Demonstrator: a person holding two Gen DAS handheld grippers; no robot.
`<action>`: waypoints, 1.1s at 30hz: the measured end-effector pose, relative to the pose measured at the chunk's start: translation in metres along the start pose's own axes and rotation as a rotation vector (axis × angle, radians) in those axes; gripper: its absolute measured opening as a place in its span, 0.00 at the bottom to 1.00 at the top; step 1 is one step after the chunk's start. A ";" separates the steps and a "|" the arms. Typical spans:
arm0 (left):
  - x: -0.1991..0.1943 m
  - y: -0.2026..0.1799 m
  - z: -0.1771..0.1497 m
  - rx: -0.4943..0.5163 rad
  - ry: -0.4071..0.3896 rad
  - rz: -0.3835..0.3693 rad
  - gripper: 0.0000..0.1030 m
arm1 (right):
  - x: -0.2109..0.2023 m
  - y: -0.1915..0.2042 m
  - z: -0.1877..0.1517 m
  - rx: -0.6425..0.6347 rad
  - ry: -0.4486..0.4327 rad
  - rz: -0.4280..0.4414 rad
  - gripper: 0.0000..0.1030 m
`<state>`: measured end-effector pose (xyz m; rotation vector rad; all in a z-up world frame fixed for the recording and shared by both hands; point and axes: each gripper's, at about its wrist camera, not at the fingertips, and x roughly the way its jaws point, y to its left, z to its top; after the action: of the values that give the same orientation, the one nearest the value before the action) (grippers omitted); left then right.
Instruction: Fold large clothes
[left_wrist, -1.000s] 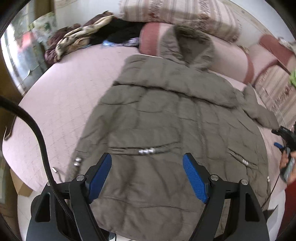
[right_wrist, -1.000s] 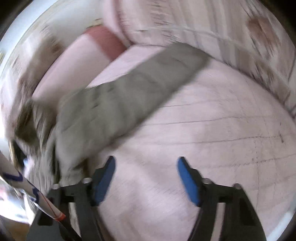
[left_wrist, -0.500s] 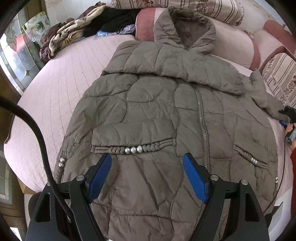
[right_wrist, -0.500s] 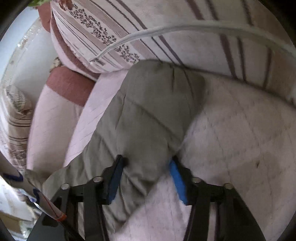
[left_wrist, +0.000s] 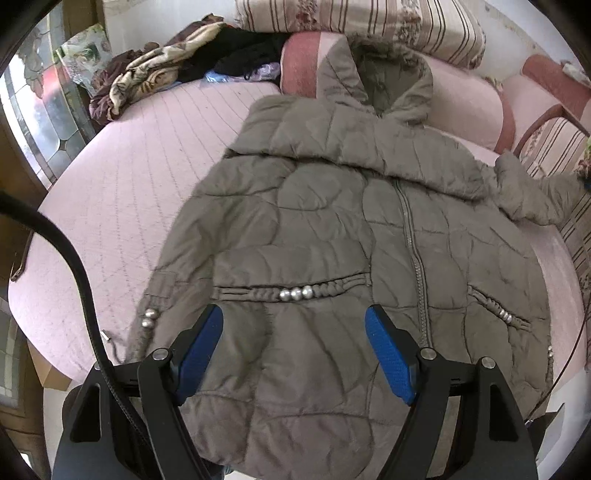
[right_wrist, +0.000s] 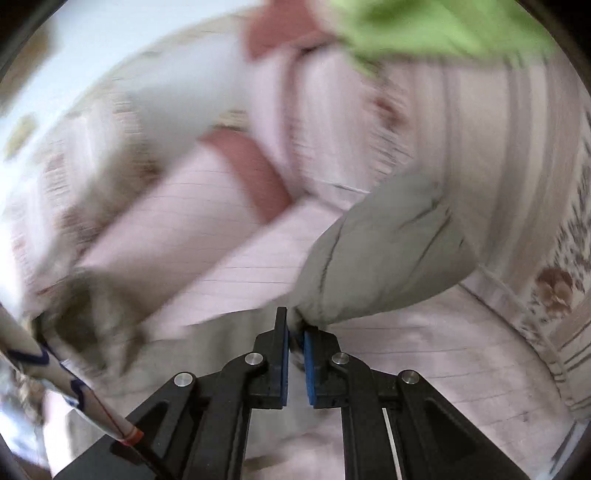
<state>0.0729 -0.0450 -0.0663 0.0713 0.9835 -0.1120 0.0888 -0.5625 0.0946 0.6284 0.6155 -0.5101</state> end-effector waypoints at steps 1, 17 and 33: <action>-0.003 0.004 -0.002 -0.006 -0.005 -0.007 0.77 | -0.011 0.028 -0.004 -0.031 0.006 0.076 0.07; -0.031 0.071 -0.026 -0.101 -0.057 0.025 0.77 | 0.087 0.254 -0.224 -0.178 0.536 0.441 0.07; -0.030 0.107 -0.012 -0.180 -0.092 0.076 0.77 | 0.003 0.276 -0.248 -0.587 0.357 0.438 0.69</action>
<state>0.0602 0.0643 -0.0469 -0.0609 0.8941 0.0433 0.1665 -0.2037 0.0375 0.2740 0.8887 0.2036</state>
